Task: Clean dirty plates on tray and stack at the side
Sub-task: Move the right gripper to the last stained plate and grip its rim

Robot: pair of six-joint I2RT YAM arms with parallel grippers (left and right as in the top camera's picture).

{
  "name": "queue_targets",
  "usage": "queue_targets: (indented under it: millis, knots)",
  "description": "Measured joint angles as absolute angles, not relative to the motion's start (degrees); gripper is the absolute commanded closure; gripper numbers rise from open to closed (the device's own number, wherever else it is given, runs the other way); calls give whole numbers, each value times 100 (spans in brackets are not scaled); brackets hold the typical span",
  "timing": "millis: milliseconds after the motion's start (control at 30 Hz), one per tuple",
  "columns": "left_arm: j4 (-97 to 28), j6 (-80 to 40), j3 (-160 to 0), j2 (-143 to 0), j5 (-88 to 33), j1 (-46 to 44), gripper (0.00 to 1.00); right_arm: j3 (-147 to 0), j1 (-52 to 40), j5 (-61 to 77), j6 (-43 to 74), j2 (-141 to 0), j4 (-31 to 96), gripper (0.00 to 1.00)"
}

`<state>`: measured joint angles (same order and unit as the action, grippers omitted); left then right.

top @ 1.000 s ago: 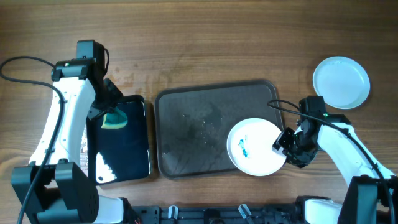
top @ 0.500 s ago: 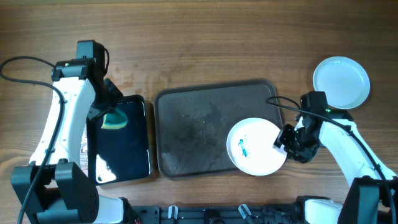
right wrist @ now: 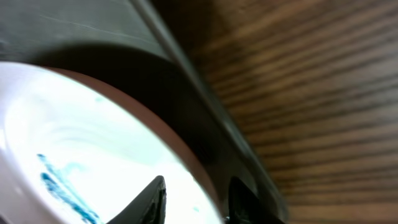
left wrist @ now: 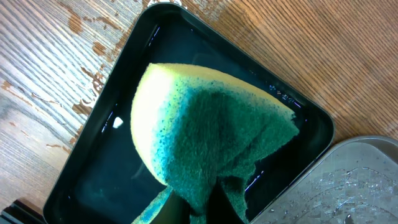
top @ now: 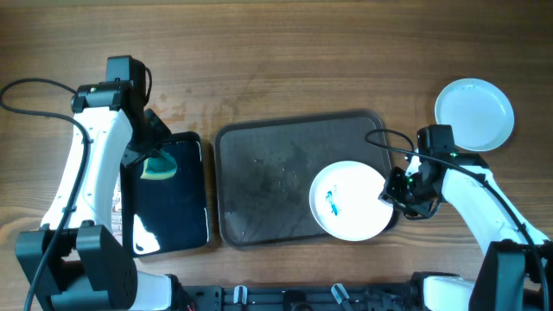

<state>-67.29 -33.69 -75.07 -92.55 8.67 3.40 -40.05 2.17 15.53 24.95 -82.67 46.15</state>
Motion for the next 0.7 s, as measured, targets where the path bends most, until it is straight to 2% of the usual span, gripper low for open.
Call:
queue_targets:
  millis: [33,100,167,267,333,433,567,700]
  knots:
    - [-6729,-3369,-7509,-9255,867,340,96,-4003,217,1612,2475,-8267,4532,86]
    - [-6729,-3369,-7509,-9255,867,340,96,-3992,217,1675,2436,-8267,4425,84]
    - [-6731,-3371,-7507,-9255,838,340,96,-3990,217,1697,2432,-8318,4353,75]
    - [-6731,-3369,-7507,-9255,779,340,96,-3988,217,1745,2412,-8506,4230,73]
    - [-6735,-3369,-7507,-9255,760,340,96,-3988,174,1763,2412,-8619,4056,77]
    - [-6742,-3369,-7507,-9255,755,340,96,-3983,-86,1787,2416,-8702,3820,94]
    - [-6744,-3369,-7509,-9255,716,340,96,-3979,-510,1865,2460,-8768,3509,95]
    - [-6740,-3323,-7507,-9255,460,340,96,-3979,-550,1885,2543,-8788,3271,95]
